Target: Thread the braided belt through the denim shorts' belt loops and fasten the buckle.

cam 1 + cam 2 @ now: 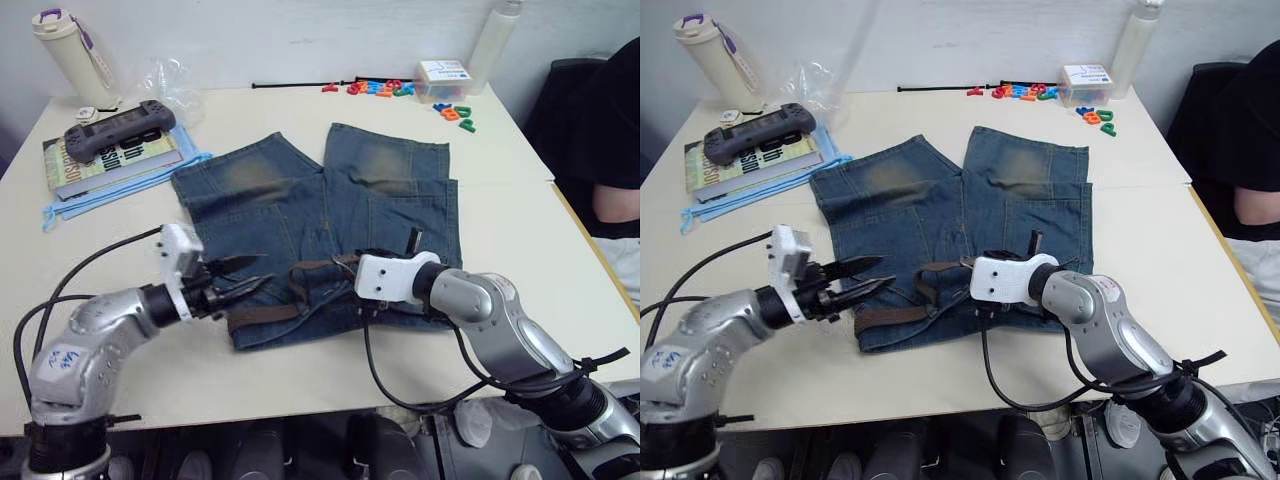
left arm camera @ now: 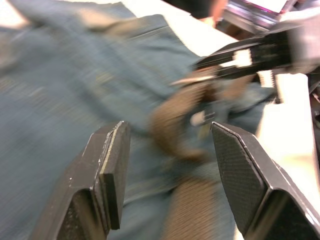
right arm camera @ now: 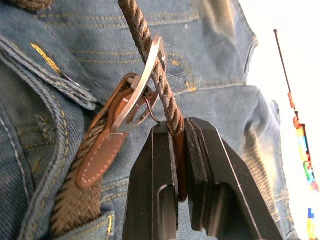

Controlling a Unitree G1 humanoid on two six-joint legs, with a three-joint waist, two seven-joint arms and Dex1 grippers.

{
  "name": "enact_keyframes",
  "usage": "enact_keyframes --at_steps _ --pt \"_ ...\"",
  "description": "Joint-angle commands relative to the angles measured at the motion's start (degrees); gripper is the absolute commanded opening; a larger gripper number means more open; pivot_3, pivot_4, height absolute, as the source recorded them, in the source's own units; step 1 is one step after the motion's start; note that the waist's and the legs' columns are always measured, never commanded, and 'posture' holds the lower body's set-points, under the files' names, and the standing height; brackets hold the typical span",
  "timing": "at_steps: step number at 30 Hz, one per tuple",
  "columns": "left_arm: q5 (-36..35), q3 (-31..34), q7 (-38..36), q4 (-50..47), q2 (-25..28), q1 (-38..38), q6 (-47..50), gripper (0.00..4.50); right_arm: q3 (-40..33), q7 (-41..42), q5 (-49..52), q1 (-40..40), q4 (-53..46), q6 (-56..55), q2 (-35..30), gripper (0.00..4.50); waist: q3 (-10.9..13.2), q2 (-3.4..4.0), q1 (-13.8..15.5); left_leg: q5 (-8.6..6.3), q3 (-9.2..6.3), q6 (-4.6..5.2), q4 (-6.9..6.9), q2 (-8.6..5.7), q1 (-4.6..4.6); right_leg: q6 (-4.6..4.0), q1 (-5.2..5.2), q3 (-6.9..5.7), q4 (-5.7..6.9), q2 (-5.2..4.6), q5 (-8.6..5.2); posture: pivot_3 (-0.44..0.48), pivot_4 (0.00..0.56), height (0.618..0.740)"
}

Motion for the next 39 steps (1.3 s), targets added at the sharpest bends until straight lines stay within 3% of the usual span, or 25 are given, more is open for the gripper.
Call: enact_keyframes --at_steps 1,5,10,14,21,29,34,39 --pt "6.3 -5.6 -1.6 9.5 -1.1 -5.2 -9.0 2.86 -2.2 -1.1 -1.8 1.7 -4.0 -2.7 0.2 0.0 0.0 0.0 0.4 -0.02 0.01 0.03 -0.01 -0.05 0.0 0.01 0.01 0.02 -0.01 -0.05 0.0 0.0 0.15 0.716" --pt "16.5 -15.0 -4.5 18.9 -1.8 -7.9 -21.8 2.86 -2.8 -1.4 -3.7 3.6 -4.9 -3.4 1.0 0.0 0.0 -0.01 0.0 -0.08 0.12 0.1 -0.03 -0.08 -0.07 0.08 0.01 0.06 -0.17 -0.05 0.04 0.0 0.15 0.716" --pt "23.8 -20.8 -7.4 23.5 0.2 -6.2 -32.0 2.86 -5.7 -1.8 -4.2 4.9 -6.4 -3.3 1.6 0.0 0.0 -0.02 -0.4 -0.04 0.25 0.03 -0.05 0.03 -0.01 0.06 -0.05 0.12 -0.12 0.04 0.0 0.0 0.15 0.716" --pt "26.4 -22.1 -8.6 25.2 2.1 -4.7 -36.1 2.86 -11.5 -1.9 -2.2 5.6 -7.3 -4.9 0.6 0.0 0.0 -0.02 -0.3 -0.04 0.21 0.03 -0.02 0.03 0.05 0.04 -0.04 0.16 0.02 -0.02 -0.01 0.0 0.15 0.716" --pt "28.8 -23.0 -9.4 28.4 4.2 -3.3 -42.6 2.86 -25.3 1.8 5.1 8.1 -5.7 -11.9 -6.4 0.0 0.0 -0.01 -0.2 -0.09 0.19 0.08 -0.04 0.02 0.08 0.04 -0.03 0.17 0.03 -0.07 -0.01 0.0 0.15 0.716" --pt "29.8 -23.4 -9.0 27.7 4.6 -1.1 -45.2 2.86 -31.1 1.4 5.0 7.6 -0.8 -11.0 -10.4 0.0 -0.1 0.18 -0.3 -0.1 0.23 0.12 -0.03 0.02 0.22 0.04 0.06 0.21 0.09 -0.07 -0.01 0.0 0.15 0.716" --pt "30.0 -23.2 -8.3 27.6 4.6 -0.8 -45.5 2.86 -29.8 0.0 5.3 4.8 -1.2 -9.9 -8.8 0.0 -0.2 0.33 -0.2 -0.1 0.23 0.15 0.0 0.0 0.22 0.04 0.07 0.21 0.11 -0.1 -0.01 0.0 0.15 0.716" --pt "29.8 -22.7 -6.5 27.4 3.3 -1.8 -45.9 2.86 -22.4 2.5 7.5 4.6 -7.5 -10.4 -4.4 0.0 -0.3 0.41 -0.3 -0.1 0.23 0.15 -0.01 0.01 0.23 0.04 0.07 0.21 0.12 -0.1 -0.01 0.0 0.15 0.716"
